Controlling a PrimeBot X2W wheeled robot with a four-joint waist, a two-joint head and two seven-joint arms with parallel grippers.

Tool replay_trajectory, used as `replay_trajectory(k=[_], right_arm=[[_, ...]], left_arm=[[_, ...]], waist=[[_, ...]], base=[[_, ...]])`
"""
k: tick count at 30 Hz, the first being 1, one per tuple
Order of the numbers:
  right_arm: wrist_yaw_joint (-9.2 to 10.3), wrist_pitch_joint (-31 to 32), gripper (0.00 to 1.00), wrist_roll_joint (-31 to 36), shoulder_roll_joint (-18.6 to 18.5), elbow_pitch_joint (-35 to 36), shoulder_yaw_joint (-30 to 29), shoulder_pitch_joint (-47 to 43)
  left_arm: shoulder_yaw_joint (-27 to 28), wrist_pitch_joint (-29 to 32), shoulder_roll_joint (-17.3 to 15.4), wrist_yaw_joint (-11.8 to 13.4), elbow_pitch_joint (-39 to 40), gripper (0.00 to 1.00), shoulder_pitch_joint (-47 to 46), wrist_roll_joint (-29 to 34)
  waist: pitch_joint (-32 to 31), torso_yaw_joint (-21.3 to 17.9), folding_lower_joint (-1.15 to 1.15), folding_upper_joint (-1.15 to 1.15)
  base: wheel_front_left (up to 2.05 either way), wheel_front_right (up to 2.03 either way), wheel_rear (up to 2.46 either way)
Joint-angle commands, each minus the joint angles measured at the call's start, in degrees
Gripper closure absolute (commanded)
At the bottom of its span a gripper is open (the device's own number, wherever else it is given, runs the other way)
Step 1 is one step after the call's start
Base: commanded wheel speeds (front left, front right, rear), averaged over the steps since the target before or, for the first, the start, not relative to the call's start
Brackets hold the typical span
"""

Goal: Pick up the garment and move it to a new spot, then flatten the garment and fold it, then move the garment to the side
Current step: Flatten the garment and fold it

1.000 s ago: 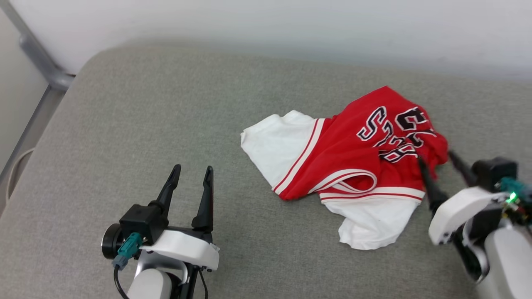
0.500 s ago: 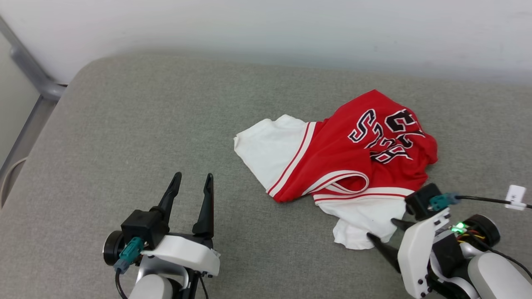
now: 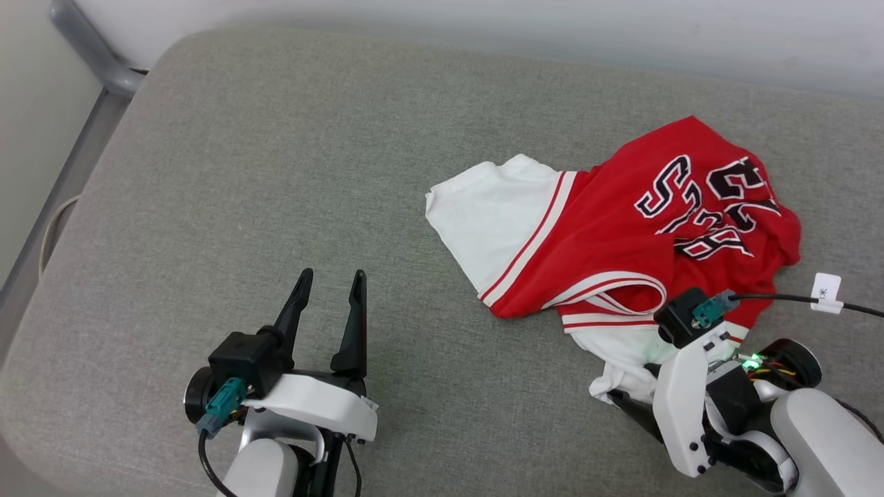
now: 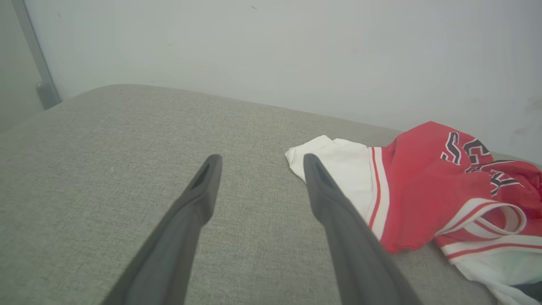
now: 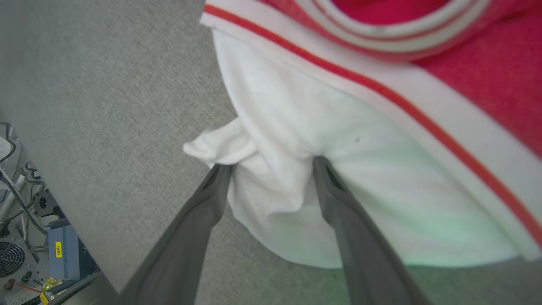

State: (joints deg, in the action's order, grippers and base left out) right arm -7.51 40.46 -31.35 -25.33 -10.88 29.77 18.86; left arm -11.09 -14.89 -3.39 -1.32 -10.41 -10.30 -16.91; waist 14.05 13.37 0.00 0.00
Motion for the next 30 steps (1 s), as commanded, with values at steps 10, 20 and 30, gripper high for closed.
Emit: replay_trajectory(k=[10,20,30], right_arm=[[0.08,-1.7,1.0,-0.7,-0.1,-0.4,-3.0,-2.0],[0.06,-3.2,1.0,5.1,-0.5,6.9,-19.5,-9.1],[0.05,-4.5,1.0,10.3,7.0,6.0,-35.3,-21.0]], left_arm=[[1.4,-0.4,0.0,0.4,0.1,0.0,0.8,0.5],[2.1,-0.3,-1.0,0.6,0.2,0.0,2.6,0.9],[2.0,0.4,-1.9,1.2,0.9,0.0,3.0,0.6]], waist=[[-2.9,-2.5,0.0,0.0],[-6.6,-7.4,0.0,0.0],[-6.9,-9.4,0.0,0.0]], base=[[0.0,0.0,0.0],[0.0,0.0,0.0],[0.0,0.0,0.0]])
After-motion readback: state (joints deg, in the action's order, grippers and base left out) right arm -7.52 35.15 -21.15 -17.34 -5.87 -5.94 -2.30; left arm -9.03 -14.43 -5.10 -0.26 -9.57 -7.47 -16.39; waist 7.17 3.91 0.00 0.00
